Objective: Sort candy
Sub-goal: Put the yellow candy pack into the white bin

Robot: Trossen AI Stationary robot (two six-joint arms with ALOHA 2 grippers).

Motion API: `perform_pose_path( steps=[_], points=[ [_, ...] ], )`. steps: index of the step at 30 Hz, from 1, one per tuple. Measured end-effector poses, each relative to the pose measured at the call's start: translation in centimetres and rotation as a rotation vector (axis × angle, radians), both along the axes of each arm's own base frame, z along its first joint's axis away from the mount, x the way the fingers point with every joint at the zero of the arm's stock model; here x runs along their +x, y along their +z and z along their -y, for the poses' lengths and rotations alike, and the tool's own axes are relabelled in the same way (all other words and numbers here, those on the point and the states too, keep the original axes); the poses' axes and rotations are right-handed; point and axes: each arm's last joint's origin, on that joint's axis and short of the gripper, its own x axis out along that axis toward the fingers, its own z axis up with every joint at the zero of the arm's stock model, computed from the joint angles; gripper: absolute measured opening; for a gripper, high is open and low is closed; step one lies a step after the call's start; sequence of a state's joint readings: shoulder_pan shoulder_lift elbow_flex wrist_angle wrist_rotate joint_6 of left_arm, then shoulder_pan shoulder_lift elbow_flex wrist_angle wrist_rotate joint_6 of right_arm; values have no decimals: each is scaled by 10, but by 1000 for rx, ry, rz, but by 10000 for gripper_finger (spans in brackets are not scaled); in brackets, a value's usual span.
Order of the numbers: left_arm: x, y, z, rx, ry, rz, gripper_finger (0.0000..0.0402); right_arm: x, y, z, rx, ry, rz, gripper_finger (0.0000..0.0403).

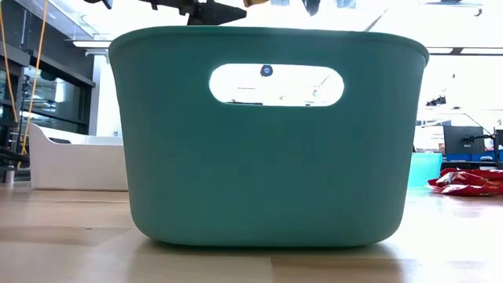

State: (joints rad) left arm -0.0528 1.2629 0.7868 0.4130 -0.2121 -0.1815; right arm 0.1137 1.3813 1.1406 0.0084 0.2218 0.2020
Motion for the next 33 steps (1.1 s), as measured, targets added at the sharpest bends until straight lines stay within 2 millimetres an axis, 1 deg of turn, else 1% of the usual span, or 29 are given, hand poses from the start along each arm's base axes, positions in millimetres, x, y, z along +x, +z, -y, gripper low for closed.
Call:
perform_pose_path(
  steps=[4, 7, 10, 14, 15, 18, 22, 25, 27, 30, 33],
  points=[
    [0, 0, 1, -3, -46, 2, 211, 0, 1, 1, -1, -6, 5, 0],
    [0, 0, 1, 7, -53, 1, 191, 1, 4, 1, -1, -5, 44, 1],
    [0, 0, 2, 31, -55, -1, 139, 1, 4, 1, -21, -1, 43, 7],
    [0, 1, 2, 51, -56, 7, 32, 1, 5, 1, -15, 9, 45, 23],
    [0, 2, 2, 55, -56, 10, 17, 1, 5, 1, -14, 15, 46, 29],
    [0, 2, 2, 58, -56, 11, 14, 1, 5, 1, -12, 21, 46, 54],
    [-3, 3, 1, 72, -57, -12, 3, 0, 5, 1, -19, -16, 41, 105],
    [-15, 7, 0, 97, -29, -67, 2, -10, 11, 4, -62, -94, 32, 152],
    [-29, 11, -2, 105, 2, -113, 2, -21, 18, 7, -93, -134, 21, 183],
    [-57, 21, -5, 120, 61, -175, 1, -37, 23, 11, -119, -190, -27, 222],
    [-87, 21, -8, 80, 121, -283, 1, -53, 26, 14, -136, -231, -74, 246]
  ],
)
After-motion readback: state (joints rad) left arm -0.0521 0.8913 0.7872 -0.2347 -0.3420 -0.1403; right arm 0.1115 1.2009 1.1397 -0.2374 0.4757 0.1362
